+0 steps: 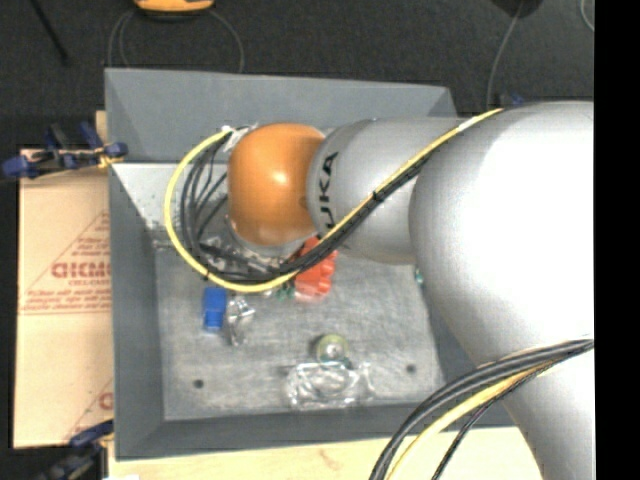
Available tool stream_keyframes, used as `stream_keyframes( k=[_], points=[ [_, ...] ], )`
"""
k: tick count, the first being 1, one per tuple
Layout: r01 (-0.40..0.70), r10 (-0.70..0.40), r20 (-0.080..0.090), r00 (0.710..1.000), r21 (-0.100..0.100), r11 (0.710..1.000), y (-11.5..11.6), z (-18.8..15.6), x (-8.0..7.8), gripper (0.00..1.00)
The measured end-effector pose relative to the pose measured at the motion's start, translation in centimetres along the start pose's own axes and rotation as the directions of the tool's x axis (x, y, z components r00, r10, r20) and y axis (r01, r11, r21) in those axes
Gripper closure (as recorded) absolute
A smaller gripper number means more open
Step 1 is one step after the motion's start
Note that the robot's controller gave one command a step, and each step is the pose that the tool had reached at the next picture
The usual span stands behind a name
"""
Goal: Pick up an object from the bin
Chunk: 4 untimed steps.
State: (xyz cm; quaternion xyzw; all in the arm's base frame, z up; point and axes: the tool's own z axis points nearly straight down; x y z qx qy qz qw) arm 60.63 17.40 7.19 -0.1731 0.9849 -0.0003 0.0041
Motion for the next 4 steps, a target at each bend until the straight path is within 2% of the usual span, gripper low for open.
stream_keyframes(
  k=[1,2,3,4],
  points=[
    [0.386,-0.386,-0.002,0.922,-0.002,0.922,0.3,-3.0,1.6,0.0],
    [0.665,-0.665,0.001,0.747,-0.003,0.747,1.3,-2.9,0.4,0.0],
    [0.837,-0.837,0.006,0.547,0.004,0.547,2.2,-0.2,-0.8,0.0],
    [0.834,-0.834,0.01,0.552,0.001,0.552,2.2,-0.5,-1.1,0.0]
  ],
)
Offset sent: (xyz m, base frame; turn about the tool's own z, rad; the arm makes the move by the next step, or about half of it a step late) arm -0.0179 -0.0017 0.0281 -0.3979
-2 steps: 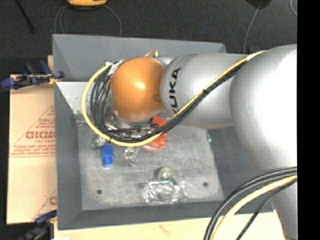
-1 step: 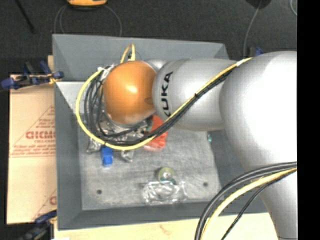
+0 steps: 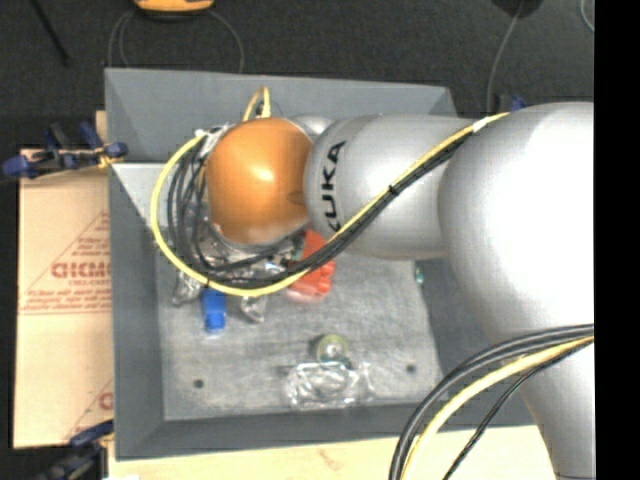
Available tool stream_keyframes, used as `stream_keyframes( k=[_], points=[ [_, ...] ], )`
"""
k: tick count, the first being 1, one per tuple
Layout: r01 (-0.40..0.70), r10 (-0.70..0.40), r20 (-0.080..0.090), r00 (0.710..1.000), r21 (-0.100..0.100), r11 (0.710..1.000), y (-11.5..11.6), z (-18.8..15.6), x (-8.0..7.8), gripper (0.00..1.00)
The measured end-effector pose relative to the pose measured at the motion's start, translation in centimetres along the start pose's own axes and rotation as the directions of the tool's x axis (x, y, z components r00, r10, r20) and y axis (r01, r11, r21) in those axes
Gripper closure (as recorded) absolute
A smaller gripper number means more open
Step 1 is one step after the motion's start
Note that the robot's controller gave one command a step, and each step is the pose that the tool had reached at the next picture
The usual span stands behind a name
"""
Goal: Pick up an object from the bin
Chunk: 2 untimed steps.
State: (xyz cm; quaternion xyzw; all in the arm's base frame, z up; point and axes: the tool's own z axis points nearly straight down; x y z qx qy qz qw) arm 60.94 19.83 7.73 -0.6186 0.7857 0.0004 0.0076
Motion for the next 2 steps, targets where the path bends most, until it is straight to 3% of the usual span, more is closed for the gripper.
stream_keyframes(
  k=[1,2],
  points=[
    [-0.002,0.002,0.0,1.0,0.0,1.0,0.0,-0.1,0.0,1.0],
    [-0.008,0.008,-0.005,1.0,0.003,1.0,-0.4,-11.7,-0.3,1.0]
  ],
)
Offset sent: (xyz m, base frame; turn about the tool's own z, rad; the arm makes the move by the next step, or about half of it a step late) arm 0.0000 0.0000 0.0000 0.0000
